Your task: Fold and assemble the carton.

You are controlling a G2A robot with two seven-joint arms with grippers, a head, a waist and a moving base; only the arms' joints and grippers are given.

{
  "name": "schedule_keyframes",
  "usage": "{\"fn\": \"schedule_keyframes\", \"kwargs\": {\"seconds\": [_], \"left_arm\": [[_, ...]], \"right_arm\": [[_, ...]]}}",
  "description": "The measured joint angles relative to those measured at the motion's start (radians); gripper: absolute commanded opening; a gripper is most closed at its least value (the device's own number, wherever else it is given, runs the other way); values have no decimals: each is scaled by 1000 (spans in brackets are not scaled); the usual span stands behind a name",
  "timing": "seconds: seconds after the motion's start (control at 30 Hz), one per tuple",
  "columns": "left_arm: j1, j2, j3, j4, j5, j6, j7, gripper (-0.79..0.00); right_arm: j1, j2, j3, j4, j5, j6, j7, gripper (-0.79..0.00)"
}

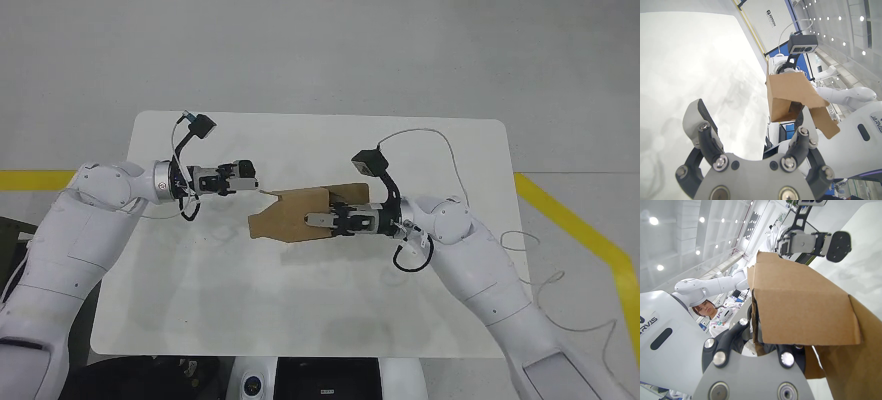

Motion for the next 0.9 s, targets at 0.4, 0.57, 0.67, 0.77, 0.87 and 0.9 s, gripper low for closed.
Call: {"fn": "schedule_keyframes", "kwargs": {"seconds": [0.4, 0.57, 0.67, 0.77, 0.87, 0.9], "left_arm": [[5, -5, 9, -29, -31, 12, -12, 0], [12, -3, 10, -48, -41, 20, -20, 0], [16, -2, 17, -59, -44, 26, -26, 0], [20, -1, 23, -65, -48, 29, -29, 0], [20, -1, 26, -68, -50, 30, -30, 0], [19, -1, 27, -68, -51, 30, -30, 0]], "right_arm": [[35, -18, -41, 66, 7, -47, -53, -785], [42, -24, -41, 71, 8, -58, -76, -785], [46, -27, -42, 73, 8, -64, -81, -785], [49, -30, -45, 72, 9, -66, -80, -785], [52, -33, -47, 72, 12, -68, -77, -785], [53, -33, -47, 72, 12, -69, -76, -785]]}}
